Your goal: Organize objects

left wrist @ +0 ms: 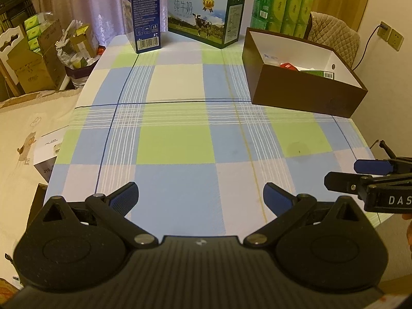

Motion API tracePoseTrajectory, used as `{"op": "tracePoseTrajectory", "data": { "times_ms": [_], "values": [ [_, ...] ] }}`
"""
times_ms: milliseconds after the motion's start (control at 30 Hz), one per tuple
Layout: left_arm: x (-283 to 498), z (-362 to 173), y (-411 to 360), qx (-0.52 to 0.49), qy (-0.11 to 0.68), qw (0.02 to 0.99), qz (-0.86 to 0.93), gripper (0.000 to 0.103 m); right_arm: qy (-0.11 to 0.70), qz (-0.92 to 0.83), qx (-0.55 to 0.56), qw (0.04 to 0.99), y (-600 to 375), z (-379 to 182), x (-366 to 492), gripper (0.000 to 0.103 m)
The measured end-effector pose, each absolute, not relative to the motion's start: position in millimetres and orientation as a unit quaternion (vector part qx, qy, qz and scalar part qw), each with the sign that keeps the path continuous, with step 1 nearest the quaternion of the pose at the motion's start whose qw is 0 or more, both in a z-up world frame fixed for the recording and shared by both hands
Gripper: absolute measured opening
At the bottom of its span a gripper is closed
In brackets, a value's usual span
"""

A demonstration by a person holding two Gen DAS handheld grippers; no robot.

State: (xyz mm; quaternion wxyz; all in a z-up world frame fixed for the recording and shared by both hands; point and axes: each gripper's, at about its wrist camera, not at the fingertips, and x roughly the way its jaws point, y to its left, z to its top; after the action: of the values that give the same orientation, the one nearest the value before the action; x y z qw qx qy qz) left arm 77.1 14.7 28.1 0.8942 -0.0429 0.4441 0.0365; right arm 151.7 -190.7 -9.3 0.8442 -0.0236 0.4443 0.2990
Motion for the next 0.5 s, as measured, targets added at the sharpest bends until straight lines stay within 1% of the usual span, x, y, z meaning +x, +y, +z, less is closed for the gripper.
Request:
{"op": "tracePoseTrajectory", "data": {
  "times_ms": [500],
  "values": [
    [89,24,15,-0.041,0.45,0.891,0.038,0.102,0.451,0.297,-0.025,0.841,-188,-13,160,0.076]
  ]
}}
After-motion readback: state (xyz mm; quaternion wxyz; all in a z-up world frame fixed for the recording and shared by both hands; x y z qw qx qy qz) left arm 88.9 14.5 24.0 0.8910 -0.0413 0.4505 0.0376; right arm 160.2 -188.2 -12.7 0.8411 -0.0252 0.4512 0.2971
